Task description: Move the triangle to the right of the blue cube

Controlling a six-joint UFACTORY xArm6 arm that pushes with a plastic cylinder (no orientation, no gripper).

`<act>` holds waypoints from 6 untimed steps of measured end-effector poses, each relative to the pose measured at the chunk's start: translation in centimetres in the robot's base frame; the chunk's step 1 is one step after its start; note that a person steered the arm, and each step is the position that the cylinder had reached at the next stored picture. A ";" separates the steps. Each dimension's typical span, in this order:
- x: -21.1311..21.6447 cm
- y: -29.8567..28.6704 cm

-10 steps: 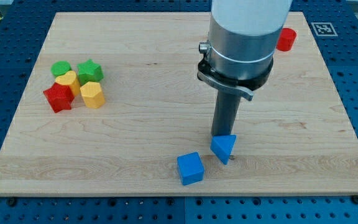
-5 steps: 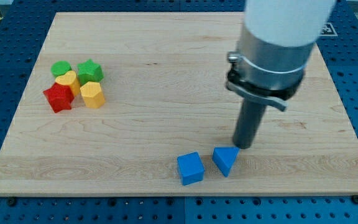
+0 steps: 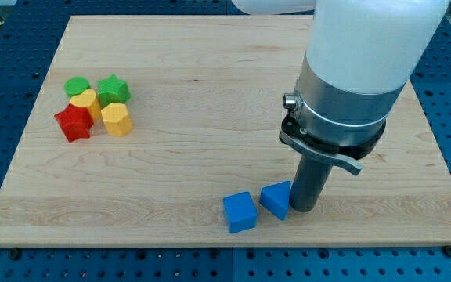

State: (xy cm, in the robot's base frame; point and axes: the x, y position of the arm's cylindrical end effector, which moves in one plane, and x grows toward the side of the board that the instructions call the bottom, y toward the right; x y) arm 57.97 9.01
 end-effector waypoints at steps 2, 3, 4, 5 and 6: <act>0.5 0.2; 1.5 0.2; 1.5 0.2; 1.5 0.6; 0.5 2.3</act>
